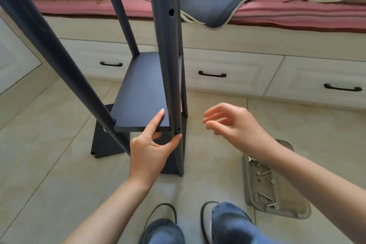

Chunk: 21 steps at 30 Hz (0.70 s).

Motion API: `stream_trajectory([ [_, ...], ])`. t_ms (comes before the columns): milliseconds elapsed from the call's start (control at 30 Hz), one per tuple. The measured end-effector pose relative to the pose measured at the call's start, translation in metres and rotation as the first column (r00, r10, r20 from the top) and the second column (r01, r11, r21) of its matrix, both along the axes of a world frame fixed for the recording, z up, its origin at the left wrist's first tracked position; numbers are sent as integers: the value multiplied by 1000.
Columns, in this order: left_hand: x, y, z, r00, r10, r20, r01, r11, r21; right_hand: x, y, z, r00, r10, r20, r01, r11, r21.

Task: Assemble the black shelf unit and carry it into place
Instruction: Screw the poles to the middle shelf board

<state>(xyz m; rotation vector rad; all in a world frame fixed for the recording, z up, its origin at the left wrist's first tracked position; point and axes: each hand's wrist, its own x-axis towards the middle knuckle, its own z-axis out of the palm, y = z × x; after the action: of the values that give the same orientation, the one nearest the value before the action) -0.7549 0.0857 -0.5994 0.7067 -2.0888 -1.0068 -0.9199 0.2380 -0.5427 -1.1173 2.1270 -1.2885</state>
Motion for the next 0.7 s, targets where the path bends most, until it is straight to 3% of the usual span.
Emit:
stream_trajectory([
  [100, -4, 4, 3, 1000, 2, 0, -2, 1000, 8, -22, 35, -48, 992, -93, 81, 77, 980, 182],
  [167, -5, 7, 4, 1000, -6, -1, 6, 1000, -7, -39, 61, -83, 985, -167, 47, 142, 933, 330],
  [267, -6, 8, 5, 1000, 7, 4, -7, 1000, -18, -58, 98, -131, 972, -226, -68, 225, 803, 552],
  [400, -6, 11, 6, 1000, 7, -1, -7, 1000, -13, -62, 128, -183, 981, -195, -15, 136, 627, 767],
  [433, -6, 11, 6, 1000, 2, -1, -2, 1000, -15, -59, 128, -191, 979, -203, 35, 101, 621, 777],
  [533, -7, 12, 6, 1000, -2, -7, 2, 1000, -23, -47, 115, -207, 908, -350, 230, 109, 728, 676],
  [633, -8, 11, 5, 1000, -2, -4, 2, 1000, -20, -40, 93, -211, 835, -444, 325, 207, 801, 562],
  [700, -7, 10, 4, 1000, -7, 3, 7, 1000, -23, -38, 80, -212, 837, -419, 353, 194, 829, 524],
])
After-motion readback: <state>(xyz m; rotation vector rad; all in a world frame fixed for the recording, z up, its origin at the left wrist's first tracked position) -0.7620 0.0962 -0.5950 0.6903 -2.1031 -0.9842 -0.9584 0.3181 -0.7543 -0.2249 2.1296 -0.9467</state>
